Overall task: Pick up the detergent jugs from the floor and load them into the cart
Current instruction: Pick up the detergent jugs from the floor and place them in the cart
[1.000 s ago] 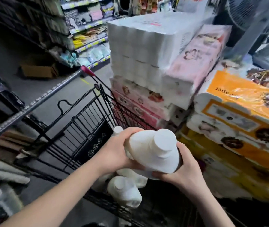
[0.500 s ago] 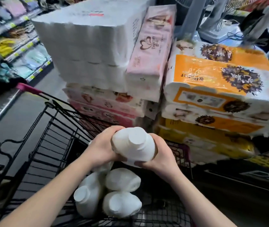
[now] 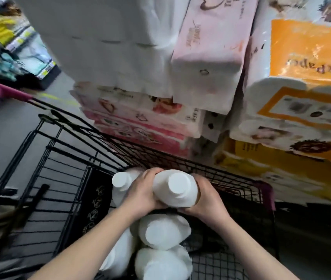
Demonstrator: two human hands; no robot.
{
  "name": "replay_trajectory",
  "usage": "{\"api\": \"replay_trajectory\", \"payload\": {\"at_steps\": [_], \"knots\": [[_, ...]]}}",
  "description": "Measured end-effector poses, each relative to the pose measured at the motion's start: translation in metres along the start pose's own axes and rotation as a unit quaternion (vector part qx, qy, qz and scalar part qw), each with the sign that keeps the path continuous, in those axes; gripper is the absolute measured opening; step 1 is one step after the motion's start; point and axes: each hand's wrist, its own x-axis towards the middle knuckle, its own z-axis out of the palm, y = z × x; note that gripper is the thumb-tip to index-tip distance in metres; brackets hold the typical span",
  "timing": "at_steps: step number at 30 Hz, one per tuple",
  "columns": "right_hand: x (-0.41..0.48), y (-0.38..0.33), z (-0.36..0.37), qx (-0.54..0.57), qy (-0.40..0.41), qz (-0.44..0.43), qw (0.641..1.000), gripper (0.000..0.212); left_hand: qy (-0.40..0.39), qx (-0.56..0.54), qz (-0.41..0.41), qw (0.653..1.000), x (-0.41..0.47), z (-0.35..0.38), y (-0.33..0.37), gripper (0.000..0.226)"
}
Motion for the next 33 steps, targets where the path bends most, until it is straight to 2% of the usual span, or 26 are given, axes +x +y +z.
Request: {"api": "replay_trajectory", "payload": {"at_steps": [4, 7, 21, 26, 33], "knots": [[0.012, 0.031, 0.025, -0.022, -0.005, 0.018, 1.0, 0.092, -0.006, 0.009, -0.004, 1.0, 0.009, 0.018, -0.021, 0.102], [0.02, 0.046, 0.038, -0.033, -0.004, 0.025, 0.999, 0.098, -0.01, 0.01, -0.006, 1.0, 0.017, 0.028, -0.032, 0.099], [0.018, 0.076, 0.082, -0.052, 0.013, 0.036, 0.998, 0.093, -0.05, 0.033, -0.015, 0.998, 0.025, 0.054, -0.068, 0.1], [0.01, 0.07, 0.076, -0.061, 0.005, 0.032, 0.998, 0.103, -0.062, 0.036, -0.021, 0.997, 0.015, 0.051, -0.068, 0.106], [-0.001, 0.063, 0.061, -0.081, -0.015, 0.039, 0.996, 0.101, -0.053, 0.023, -0.027, 0.998, 0.008, 0.036, -0.052, 0.111]]}}
